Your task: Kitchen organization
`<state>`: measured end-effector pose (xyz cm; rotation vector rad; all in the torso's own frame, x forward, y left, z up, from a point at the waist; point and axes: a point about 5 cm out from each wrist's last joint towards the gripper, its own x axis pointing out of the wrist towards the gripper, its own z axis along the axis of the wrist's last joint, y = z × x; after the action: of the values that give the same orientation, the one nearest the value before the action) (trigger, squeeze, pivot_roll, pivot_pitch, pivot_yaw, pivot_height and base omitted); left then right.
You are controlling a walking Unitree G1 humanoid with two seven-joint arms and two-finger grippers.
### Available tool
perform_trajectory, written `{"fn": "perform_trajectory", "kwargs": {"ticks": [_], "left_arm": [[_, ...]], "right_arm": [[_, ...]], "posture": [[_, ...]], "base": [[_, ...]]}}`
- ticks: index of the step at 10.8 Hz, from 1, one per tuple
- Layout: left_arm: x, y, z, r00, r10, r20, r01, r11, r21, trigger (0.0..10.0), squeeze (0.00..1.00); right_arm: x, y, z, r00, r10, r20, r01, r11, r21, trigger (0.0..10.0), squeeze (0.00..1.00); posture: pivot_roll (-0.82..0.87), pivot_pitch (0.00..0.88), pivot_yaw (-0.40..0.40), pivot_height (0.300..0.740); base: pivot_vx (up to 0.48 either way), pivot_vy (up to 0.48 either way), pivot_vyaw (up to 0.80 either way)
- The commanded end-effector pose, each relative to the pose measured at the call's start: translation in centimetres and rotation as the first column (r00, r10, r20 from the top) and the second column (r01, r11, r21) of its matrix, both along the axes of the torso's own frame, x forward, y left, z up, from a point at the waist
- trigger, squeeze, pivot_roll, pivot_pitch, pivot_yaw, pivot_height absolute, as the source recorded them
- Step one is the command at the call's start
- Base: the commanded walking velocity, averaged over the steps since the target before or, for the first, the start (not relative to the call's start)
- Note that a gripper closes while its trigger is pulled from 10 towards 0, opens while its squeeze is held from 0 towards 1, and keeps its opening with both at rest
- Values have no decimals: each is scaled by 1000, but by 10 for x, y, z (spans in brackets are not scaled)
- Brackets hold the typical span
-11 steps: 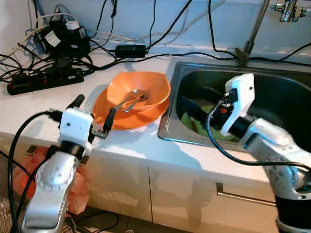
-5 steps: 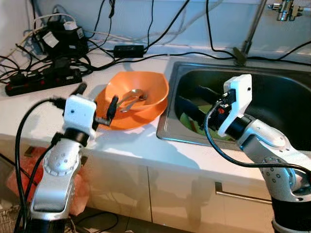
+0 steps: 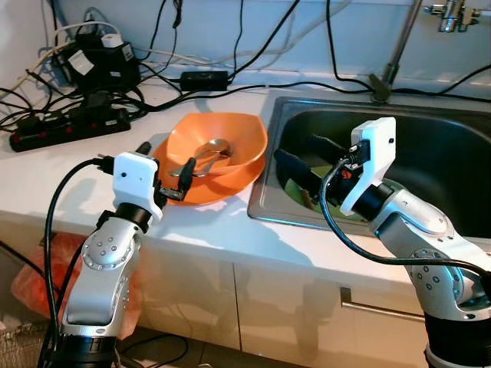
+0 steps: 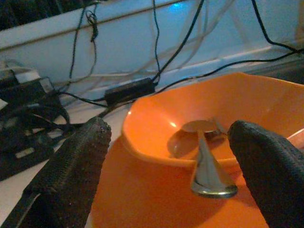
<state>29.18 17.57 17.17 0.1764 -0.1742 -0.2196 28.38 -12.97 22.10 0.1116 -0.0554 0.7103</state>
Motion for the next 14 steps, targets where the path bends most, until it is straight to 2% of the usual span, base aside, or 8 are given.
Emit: {"fn": "perform_trajectory", "kwargs": {"ticks": [1, 2, 3, 12, 14], "left_arm": [[3, 2, 1, 1000, 2, -10, -2, 1000, -24, 3647, 0], [6, 1, 3, 1000, -9, -22, 7, 993, -117, 0, 0], [7, 0, 5, 1000, -19, -24, 16, 988, -154, 0, 0], [11, -4, 7, 998, -45, -40, 32, 957, -289, 0, 0], [12, -4, 8, 998, -49, -50, 29, 941, -338, 0, 0]], "right_arm": [[-2, 2, 1, 1000, 1, 4, -1, 1000, 0, 10000, 0], [-2, 2, 1, 1000, -5, 4, 5, 1000, 4, 10000, 0], [-2, 3, 1, 1000, -9, 5, 9, 1000, 8, 10000, 0], [0, 2, 3, 1000, -27, 13, 27, 999, 16, 10000, 0], [0, 2, 2, 1000, -29, 13, 28, 999, 16, 10000, 0]], "posture": [[68, 42, 93, 740], [68, 42, 93, 740], [67, 44, 96, 740], [64, 39, 100, 740], [64, 39, 99, 740]], "base": [[0, 0, 0], [0, 0, 0], [0, 0, 0], [0, 0, 0], [0, 0, 0]]}}
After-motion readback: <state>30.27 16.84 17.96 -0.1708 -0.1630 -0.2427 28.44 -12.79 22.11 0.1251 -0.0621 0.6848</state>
